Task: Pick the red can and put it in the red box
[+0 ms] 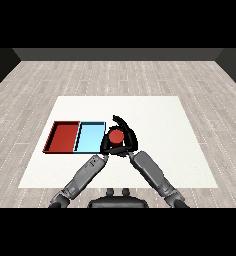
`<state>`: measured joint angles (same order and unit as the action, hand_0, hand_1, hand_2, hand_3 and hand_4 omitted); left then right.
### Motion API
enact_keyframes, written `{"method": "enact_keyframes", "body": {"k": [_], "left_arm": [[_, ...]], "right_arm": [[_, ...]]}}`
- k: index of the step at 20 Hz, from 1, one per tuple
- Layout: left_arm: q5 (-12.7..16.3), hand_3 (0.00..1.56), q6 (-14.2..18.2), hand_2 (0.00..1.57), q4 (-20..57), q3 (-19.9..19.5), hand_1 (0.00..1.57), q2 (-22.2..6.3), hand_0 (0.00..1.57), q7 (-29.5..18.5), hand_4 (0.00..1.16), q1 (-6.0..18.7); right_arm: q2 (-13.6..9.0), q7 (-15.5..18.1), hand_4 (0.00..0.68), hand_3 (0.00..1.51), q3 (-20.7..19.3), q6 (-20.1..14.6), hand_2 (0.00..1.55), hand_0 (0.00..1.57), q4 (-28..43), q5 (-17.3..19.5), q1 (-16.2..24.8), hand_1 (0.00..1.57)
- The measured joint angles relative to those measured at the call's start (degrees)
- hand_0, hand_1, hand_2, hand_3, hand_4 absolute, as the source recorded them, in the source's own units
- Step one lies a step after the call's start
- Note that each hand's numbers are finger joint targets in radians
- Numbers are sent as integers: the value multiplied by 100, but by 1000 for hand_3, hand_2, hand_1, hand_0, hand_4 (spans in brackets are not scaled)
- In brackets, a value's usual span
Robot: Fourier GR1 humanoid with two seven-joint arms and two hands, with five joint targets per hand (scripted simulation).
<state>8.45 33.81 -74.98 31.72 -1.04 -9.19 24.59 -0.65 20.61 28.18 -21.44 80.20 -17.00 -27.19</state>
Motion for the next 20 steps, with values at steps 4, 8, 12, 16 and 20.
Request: {"method": "enact_keyframes", "body": {"k": [4, 8, 12, 16, 20], "left_arm": [[-42, 1479, -156, 1571, 63, -6, 1571, 73, 1571, -68, 1145, -75], [-38, 1486, -303, 1571, 83, -157, 1571, 58, 1571, -131, 1135, -168], [-12, 1455, -406, 1561, 152, -371, 1571, 33, 1571, -208, 1115, -287], [-103, 1465, -516, 1571, -77, -549, 1571, -118, 1571, -163, 1131, -454], [-170, 1463, -610, 1571, -174, -817, 1571, -294, 1571, -134, 1125, -476]], "right_arm": [[-88, -215, 0, 0, -130, -25, 0, 0, 428, 313, 220, 0], [-246, -413, 0, 0, -510, -13, 0, 0, 814, 439, 216, 0], [-445, -672, 0, 0, -854, 7, 0, 0, 1501, 433, 287, 0], [-679, -976, 0, 0, -1212, 13, 0, 0, 2093, 468, 431, 0], [-884, -975, 0, 0, -1669, 185, 0, 0, 2369, 275, 851, 0]]}}
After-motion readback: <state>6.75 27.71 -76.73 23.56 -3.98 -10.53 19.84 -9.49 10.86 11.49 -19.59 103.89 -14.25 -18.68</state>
